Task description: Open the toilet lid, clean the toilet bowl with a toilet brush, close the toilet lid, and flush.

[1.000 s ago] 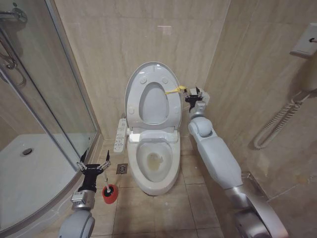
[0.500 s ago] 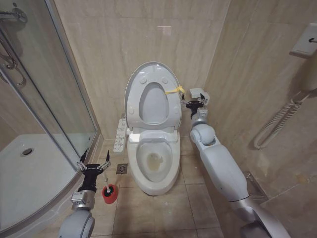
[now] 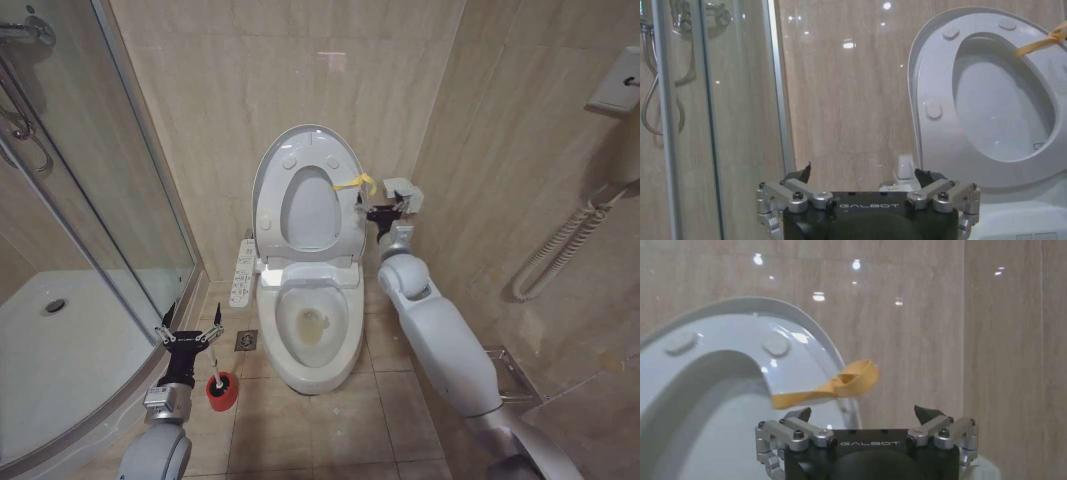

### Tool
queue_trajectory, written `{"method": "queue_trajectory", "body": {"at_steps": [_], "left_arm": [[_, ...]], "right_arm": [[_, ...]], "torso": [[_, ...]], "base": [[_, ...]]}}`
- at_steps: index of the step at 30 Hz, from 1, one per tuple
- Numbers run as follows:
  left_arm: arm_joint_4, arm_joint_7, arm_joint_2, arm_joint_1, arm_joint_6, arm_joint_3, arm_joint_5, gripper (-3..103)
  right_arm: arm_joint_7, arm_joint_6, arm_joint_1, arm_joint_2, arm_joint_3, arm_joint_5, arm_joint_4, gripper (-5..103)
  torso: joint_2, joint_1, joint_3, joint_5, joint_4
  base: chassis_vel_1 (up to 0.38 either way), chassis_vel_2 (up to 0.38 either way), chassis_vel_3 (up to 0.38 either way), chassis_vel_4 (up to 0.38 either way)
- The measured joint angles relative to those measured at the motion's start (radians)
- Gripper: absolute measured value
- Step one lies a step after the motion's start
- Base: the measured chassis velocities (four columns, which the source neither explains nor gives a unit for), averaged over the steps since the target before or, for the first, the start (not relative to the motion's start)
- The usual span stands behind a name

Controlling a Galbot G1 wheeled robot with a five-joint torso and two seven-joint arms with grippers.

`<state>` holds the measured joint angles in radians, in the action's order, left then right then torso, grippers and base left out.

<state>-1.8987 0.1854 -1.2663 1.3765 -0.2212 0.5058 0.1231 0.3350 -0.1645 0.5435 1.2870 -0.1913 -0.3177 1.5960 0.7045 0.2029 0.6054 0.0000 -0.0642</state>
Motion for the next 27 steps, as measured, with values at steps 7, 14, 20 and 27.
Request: {"method": "queue_trajectory", "body": {"at_steps": [7, 14, 20, 27], "left_arm": [[0.0, 0.0, 0.0, 0.0, 0.0, 0.0, 0.0, 100], [0.0, 0.0, 0.0, 0.0, 0.0, 0.0, 0.0, 100], [0.0, 0.0, 0.0, 0.0, 0.0, 0.0, 0.0, 100], [0.0, 0.0, 0.0, 0.0, 0.0, 0.0, 0.0, 100]], "right_arm": [[0.002, 0.001, 0.071, -0.012, -0.02, -0.006, 0.092, 100], [0.004, 0.029, 0.266, -0.013, -0.091, 0.023, 0.18, 100], [-0.012, 0.089, 0.444, 0.003, -0.139, 0.068, 0.217, 100], [-0.042, 0.166, 0.555, 0.033, -0.2, 0.115, 0.236, 100]], "torso": [[0.0, 0.0, 0.0, -0.0001, 0.0002], [0.0, 0.0, 0.0, 0.0001, -0.0002], [0.0, 0.0, 0.0, 0.0001, 0.0002], [0.0, 0.0, 0.0, 0.0001, 0.0002]], "base": [[0.0, 0.0, 0.0, 0.0], [0.0, 0.0, 0.0, 0.0], [0.0, 0.0, 0.0, 0.0], [0.0, 0.0, 0.0, 0.0]]}}
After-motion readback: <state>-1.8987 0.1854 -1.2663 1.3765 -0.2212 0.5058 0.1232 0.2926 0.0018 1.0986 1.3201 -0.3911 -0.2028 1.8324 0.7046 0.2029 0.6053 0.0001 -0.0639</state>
